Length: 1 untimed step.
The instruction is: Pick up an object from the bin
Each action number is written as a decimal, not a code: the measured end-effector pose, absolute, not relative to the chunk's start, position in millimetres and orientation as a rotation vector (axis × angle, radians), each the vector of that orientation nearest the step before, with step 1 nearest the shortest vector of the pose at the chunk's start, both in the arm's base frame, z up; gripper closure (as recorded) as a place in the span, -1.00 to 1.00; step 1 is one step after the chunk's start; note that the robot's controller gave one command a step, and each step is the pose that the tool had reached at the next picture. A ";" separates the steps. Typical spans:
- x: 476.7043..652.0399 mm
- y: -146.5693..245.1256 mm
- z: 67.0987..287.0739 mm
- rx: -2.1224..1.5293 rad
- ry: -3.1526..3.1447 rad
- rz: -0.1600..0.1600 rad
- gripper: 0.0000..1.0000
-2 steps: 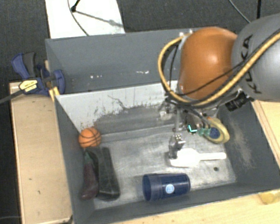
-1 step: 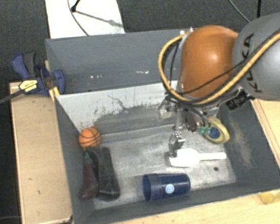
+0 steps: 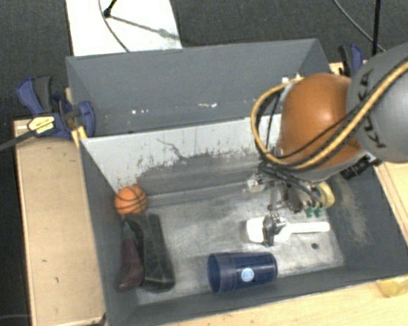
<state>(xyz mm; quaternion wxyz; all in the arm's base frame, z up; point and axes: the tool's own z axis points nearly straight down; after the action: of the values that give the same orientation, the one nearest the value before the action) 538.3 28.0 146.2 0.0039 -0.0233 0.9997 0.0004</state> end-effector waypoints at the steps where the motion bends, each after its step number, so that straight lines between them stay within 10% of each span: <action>1: 525.8 -6.8 82.8 -0.136 3.145 -0.001 -1.00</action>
Offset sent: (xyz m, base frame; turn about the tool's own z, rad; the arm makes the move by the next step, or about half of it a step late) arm 0.0152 -0.0473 -0.0076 -0.0747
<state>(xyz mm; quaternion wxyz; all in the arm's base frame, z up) 525.8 -6.8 82.8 -0.0033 -0.0433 0.9991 -0.0004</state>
